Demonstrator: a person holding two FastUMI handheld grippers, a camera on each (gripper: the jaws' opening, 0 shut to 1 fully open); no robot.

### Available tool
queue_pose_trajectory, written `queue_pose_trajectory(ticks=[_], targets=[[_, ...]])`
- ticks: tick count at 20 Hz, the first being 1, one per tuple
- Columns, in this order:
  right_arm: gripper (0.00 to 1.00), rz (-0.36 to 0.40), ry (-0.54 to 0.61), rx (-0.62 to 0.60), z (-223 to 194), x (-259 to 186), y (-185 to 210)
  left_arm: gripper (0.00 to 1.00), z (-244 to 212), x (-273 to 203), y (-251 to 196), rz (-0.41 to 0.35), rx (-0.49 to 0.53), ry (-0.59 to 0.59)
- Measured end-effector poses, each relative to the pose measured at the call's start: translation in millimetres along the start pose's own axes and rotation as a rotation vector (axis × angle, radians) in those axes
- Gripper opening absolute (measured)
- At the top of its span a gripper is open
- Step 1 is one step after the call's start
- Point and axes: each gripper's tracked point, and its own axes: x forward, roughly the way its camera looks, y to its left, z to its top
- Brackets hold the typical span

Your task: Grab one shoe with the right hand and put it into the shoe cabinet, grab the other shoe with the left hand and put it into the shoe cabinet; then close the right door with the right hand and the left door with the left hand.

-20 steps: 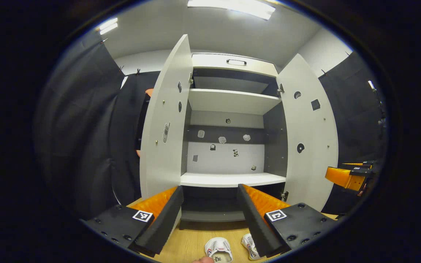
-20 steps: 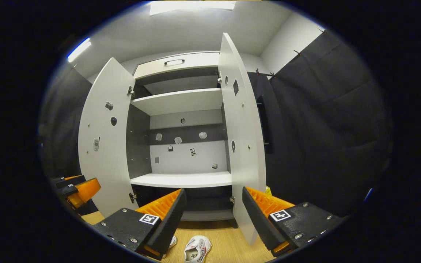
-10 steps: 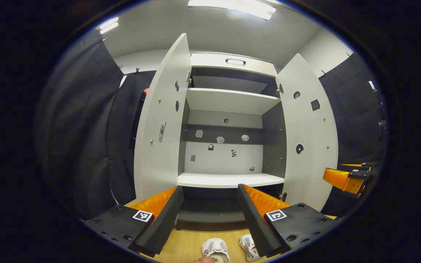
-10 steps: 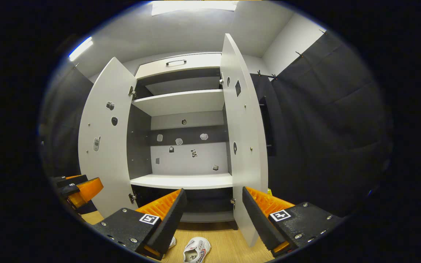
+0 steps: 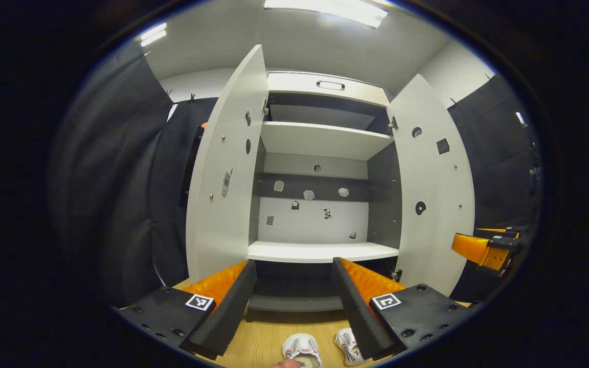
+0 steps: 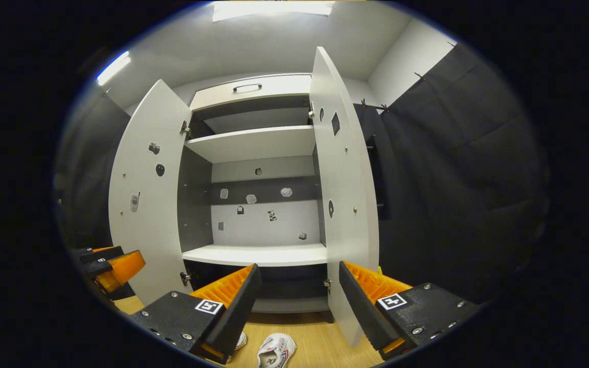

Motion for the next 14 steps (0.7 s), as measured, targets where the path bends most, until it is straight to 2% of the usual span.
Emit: queue_pose_trajectory(ticks=[1, 2, 8, 10, 11, 13, 14], targets=[[0.94, 0.002, 0.000, -0.001, -0.7, 0.8, 1.1, 0.94, -0.3, -0.1, 0.6, 0.000, 0.001, 0.000], [0.94, 0.003, 0.001, -0.003, -1.2, 2.0, 2.3, 0.97, -0.4, 0.5, 1.6, 0.001, 0.003, 0.001], [0.94, 0.021, 0.032, -0.029, -13.4, 14.0, 9.8, 0.94, -2.9, 1.2, 2.6, 0.003, -0.007, 0.007], [0.94, 0.033, 0.060, -0.028, -25.0, 19.9, 13.9, 0.97, -3.2, 1.9, 3.4, 0.004, -0.009, 0.008], [0.94, 0.038, 0.071, -0.031, -31.4, 22.9, 15.6, 0.94, -3.2, 1.5, 3.8, 0.004, -0.009, 0.007], [0.94, 0.042, 0.096, -0.049, -47.4, 29.8, 17.8, 0.94, -4.0, 1.6, 4.6, 0.007, -0.010, 0.008], [0.94, 0.045, 0.111, -0.062, -57.9, 33.4, 19.7, 0.96, -5.0, 1.4, 4.6, 0.007, -0.012, 0.011]])
